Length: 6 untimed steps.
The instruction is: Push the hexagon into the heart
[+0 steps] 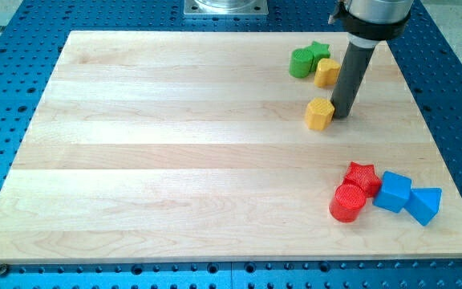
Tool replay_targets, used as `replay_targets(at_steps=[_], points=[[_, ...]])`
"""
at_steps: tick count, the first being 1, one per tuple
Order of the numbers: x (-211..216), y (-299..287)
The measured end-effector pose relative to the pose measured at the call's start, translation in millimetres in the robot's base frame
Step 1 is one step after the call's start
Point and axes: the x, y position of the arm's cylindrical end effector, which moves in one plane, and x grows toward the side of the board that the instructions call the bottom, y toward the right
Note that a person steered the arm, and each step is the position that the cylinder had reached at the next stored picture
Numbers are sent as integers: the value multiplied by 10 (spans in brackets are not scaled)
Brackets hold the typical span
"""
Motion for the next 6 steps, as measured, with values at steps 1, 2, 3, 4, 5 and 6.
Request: replay_targets(at_steps=[1, 2, 3, 4, 5, 6], points=[[481, -128], [202, -328], [-314, -392], [-417, -486], [-428, -797], [-696, -754]])
